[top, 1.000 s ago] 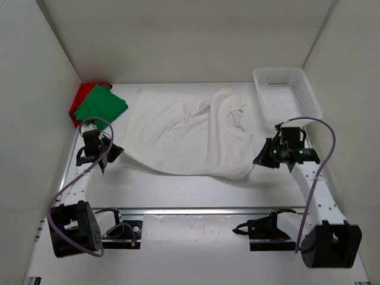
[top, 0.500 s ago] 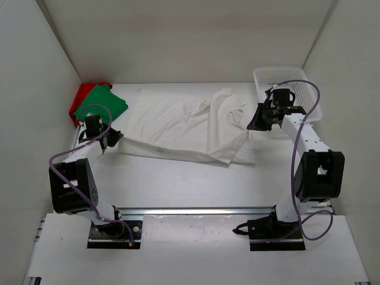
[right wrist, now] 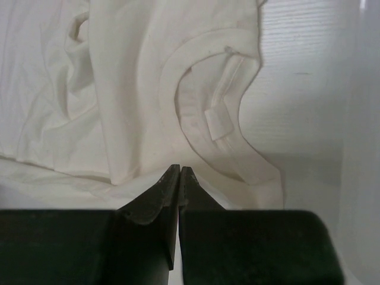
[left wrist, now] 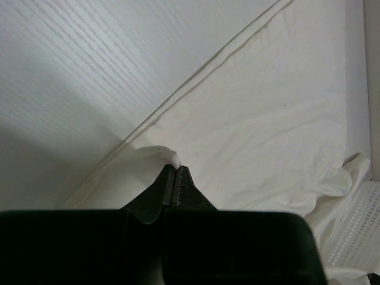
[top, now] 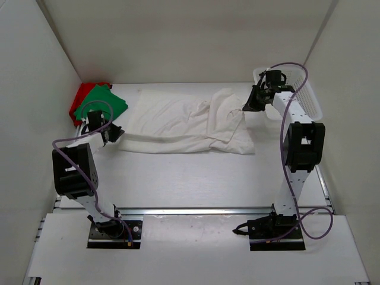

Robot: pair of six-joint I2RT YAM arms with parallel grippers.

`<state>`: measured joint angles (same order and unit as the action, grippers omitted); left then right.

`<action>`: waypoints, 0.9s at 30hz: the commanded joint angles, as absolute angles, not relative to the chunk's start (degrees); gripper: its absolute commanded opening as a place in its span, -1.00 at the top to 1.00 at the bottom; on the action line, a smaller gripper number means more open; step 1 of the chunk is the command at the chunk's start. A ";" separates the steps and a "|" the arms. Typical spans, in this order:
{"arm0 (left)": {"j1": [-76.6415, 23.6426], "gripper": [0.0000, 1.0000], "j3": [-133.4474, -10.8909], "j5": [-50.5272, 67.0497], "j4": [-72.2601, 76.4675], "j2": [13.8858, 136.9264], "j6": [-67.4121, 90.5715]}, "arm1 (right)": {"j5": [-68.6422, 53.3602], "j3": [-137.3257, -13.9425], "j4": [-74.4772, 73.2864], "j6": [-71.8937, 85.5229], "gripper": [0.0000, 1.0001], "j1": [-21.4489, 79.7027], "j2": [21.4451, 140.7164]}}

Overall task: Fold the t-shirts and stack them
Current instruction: Grap the side of the flattened tshirt closest away from the robot with both arms, then fold the flattened tshirt in 1/3 of the way

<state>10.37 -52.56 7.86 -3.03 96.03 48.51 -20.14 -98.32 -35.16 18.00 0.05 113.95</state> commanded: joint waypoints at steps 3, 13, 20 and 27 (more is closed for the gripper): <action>10.37 1.00 -57.21 6.07 -2.81 97.20 47.29 | -18.63 -104.50 -35.51 18.10 0.99 1.58 118.12; 10.90 0.22 -59.15 6.42 -4.39 98.18 45.79 | -16.79 -109.77 -35.59 18.98 1.00 2.29 122.87; 13.62 0.06 -53.90 7.81 -5.11 91.76 46.14 | -15.65 -106.28 -34.55 19.24 0.41 2.37 116.48; 13.71 0.09 -37.37 9.66 0.51 85.52 48.43 | -17.05 -59.75 -10.48 29.77 1.00 2.73 87.76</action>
<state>13.43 -40.97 8.12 -1.67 86.91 47.31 -16.84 -72.27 -22.15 23.46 2.61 98.56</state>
